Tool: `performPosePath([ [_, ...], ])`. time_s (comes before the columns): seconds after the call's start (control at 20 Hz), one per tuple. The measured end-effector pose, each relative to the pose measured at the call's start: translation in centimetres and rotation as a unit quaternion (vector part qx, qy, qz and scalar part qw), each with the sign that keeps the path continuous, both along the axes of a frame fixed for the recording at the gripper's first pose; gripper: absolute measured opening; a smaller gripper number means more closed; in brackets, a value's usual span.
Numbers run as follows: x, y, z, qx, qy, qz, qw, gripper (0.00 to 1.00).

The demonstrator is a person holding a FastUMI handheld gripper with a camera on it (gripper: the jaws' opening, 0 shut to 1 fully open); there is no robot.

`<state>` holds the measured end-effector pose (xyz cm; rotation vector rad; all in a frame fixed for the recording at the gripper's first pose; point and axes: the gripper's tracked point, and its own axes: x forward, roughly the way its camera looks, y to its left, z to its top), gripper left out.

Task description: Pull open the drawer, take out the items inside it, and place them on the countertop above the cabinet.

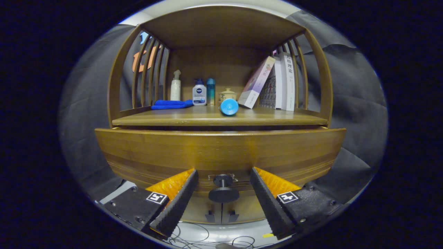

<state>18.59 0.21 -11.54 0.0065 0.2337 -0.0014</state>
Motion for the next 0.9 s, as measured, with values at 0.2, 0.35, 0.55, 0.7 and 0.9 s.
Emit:
performPosePath([
  [0.2,2.4,0.1,0.1,-0.002,0.004,0.000,1.000,1.00],
  [0.35,3.2,0.2,0.1,0.006,0.012,0.002,1.000,1.00],
  [0.55,3.6,0.2,-0.1,0.013,0.008,0.006,1.000,1.00],
  [0.7,3.5,0.3,-0.2,0.018,0.014,0.006,1.000,1.00],
  [0.9,3.5,0.2,-0.4,0.010,0.022,0.007,1.000,1.00],
])
